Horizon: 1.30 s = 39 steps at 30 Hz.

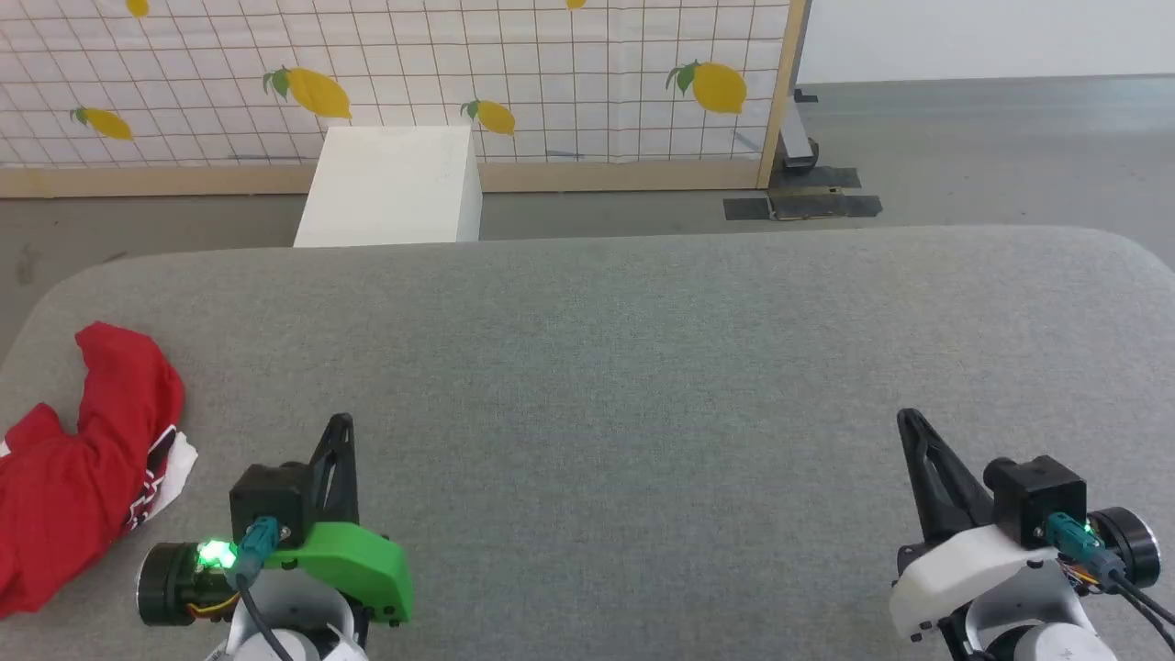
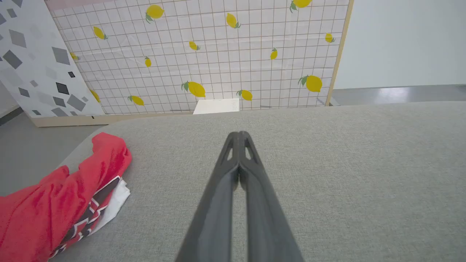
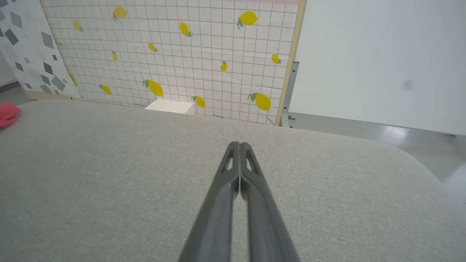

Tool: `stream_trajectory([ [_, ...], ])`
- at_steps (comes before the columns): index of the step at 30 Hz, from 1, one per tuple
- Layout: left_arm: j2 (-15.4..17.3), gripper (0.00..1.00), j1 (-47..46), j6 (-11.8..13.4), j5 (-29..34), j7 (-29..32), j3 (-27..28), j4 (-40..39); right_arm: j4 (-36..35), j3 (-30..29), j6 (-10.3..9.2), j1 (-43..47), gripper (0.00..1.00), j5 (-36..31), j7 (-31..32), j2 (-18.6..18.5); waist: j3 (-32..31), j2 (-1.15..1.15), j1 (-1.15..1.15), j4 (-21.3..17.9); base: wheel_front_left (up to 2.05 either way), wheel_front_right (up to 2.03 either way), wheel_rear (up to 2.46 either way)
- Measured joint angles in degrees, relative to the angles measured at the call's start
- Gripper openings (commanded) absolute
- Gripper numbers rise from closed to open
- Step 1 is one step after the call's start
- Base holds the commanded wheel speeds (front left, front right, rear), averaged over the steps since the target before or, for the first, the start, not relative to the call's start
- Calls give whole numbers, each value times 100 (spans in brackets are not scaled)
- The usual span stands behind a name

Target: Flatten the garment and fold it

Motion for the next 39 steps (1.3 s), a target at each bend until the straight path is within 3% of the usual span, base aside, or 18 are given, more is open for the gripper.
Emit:
stream_trajectory([
  [30, 0, 0, 0, 0, 0, 0, 0, 0, 0, 0, 0, 0, 0, 0, 0, 0, 0, 0, 0, 0, 0, 0, 0],
  [31, 0, 100, -1, -1, 0, 0, -2, 1, 1, 0, 0, 1, 100, 1, 0, 0, 0, 0, 0, 0, 0, 0, 0],
  [39, 1, 100, -3, -1, -27, -4, -45, 19, 9, -5, 0, 3, 100, 4, -1, -1, 1, 0, 0, 4, 0, 0, 0],
])
